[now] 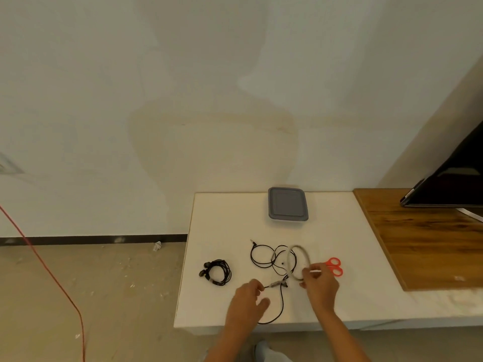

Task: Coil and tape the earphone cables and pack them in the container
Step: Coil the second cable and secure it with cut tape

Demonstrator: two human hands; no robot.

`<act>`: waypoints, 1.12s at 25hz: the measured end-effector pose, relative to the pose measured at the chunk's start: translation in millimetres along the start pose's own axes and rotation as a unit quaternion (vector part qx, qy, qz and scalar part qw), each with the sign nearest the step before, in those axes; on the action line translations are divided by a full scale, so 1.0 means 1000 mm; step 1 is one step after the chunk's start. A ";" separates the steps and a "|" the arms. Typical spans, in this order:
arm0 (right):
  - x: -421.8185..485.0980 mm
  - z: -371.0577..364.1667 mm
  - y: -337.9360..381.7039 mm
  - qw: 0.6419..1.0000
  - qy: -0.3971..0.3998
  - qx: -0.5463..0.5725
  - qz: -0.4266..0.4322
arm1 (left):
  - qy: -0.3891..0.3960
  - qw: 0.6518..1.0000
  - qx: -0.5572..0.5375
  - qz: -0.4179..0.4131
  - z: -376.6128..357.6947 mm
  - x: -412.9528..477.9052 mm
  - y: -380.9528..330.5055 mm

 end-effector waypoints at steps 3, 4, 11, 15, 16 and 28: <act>0.027 0.057 -0.013 0.995 -0.092 0.008 -0.041 | 0.029 0.997 0.065 -0.008 -0.019 0.000 0.004; 0.038 0.076 -0.024 0.990 -0.122 -0.005 -0.066 | 0.034 0.996 0.087 -0.008 -0.022 0.001 0.006; 0.062 0.119 -0.097 0.957 -0.165 -0.063 -0.229 | 0.016 0.971 0.228 -0.066 -0.033 0.005 0.009; 0.042 0.114 -0.067 0.958 -0.209 -0.127 -0.149 | 0.063 0.949 0.297 -0.086 -0.045 0.002 0.002; 0.033 0.103 -0.041 0.968 -0.208 -0.131 -0.049 | 0.068 0.947 0.299 -0.097 -0.047 0.003 0.000; -0.051 0.076 0.186 0.924 0.085 0.015 0.373 | -0.024 0.979 -0.084 -0.186 0.097 -0.018 -0.127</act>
Point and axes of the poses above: each hand's wrist, its own x-axis towards the middle knuckle, its own z-axis out of the back of the hand, y = z × x, the point moved 9 cm from there along x, towards the middle knuckle, and after that the axes turned 7 degrees about -x, right-handed, at the moved point
